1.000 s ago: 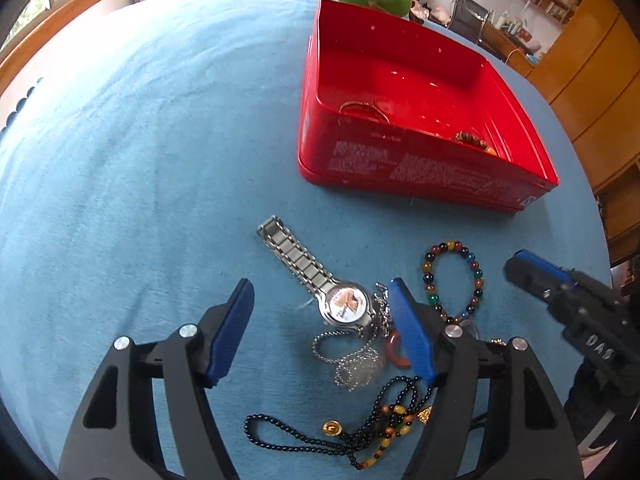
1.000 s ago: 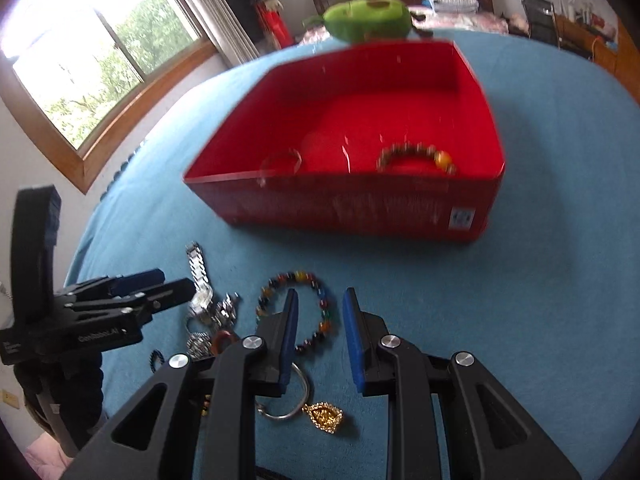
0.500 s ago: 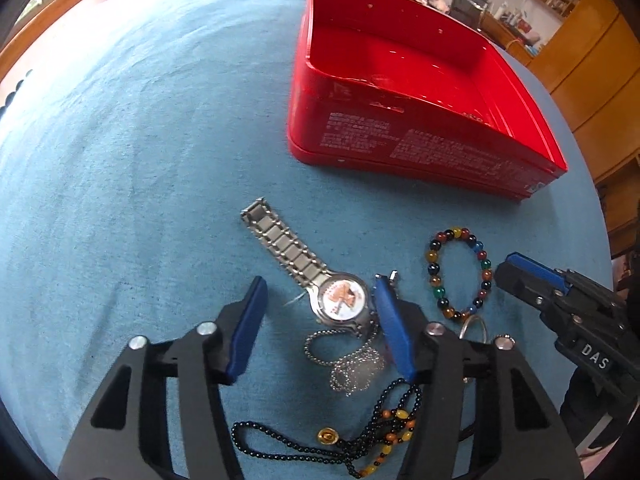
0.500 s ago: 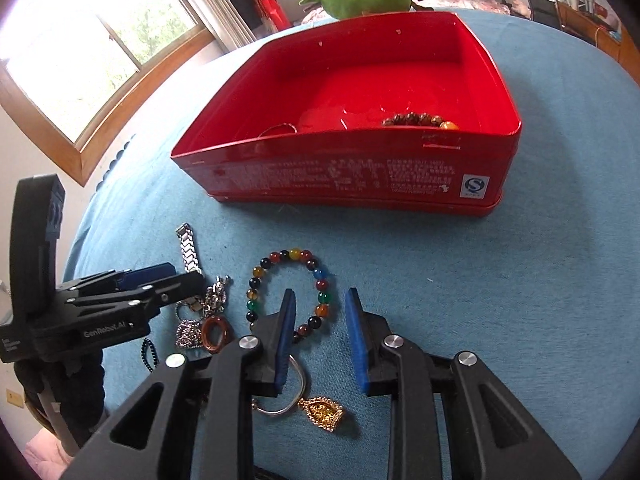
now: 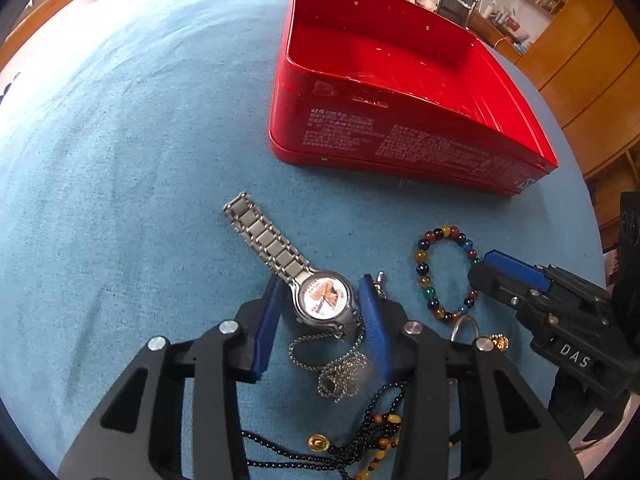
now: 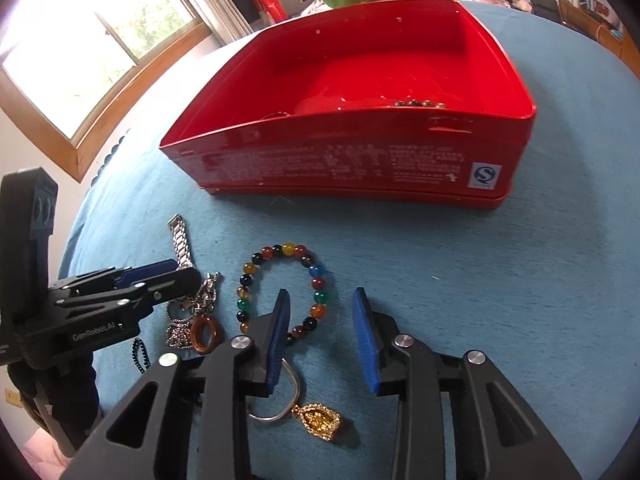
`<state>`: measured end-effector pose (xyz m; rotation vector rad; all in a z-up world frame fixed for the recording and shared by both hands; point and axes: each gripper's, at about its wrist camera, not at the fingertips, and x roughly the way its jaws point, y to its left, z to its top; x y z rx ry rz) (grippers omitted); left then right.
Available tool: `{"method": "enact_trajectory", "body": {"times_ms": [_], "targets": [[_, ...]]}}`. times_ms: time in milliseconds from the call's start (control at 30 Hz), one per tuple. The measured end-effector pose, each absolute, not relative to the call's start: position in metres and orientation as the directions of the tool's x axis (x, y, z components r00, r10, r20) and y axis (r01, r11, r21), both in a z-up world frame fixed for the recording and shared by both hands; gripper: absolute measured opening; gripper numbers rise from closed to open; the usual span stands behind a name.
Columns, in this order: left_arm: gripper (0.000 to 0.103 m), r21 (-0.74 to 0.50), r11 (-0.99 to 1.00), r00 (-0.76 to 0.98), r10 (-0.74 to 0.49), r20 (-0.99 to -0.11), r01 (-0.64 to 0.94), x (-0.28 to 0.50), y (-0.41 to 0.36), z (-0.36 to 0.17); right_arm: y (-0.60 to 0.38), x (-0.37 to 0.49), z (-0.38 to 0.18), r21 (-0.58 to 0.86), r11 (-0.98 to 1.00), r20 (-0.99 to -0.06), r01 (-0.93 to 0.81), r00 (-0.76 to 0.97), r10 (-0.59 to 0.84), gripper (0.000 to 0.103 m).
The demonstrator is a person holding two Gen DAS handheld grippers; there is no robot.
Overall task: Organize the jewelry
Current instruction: 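Move the left tool to the silver watch while the right tool reaches the multicolour bead bracelet, then close the left tool on the silver watch while the right tool grasps the multicolour bracelet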
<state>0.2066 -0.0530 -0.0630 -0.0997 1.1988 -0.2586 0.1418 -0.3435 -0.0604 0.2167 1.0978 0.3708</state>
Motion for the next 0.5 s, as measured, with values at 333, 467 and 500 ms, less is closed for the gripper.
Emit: {"method": "enact_trajectory", "body": {"times_ms": [333, 467, 500], "targets": [[0.031, -0.206, 0.967, 0.364, -0.249, -0.898, 0.152, 0.203, -0.048, -0.059, -0.345, 0.138, -0.056, 0.367, 0.91, -0.805, -0.195, 0.423, 0.415, 0.007], [0.031, -0.213, 0.964, 0.396, -0.26, -0.881, 0.159, 0.197, -0.044, -0.048, -0.357, 0.13, -0.038, 0.429, 0.876, -0.754, -0.223, 0.446, 0.483, 0.007], [0.031, -0.213, 0.964, 0.407, -0.261, -0.875, 0.161, 0.194, -0.042, -0.045, -0.359, 0.129, -0.035, 0.438, 0.87, -0.745, -0.228, 0.449, 0.493, 0.007]]}}
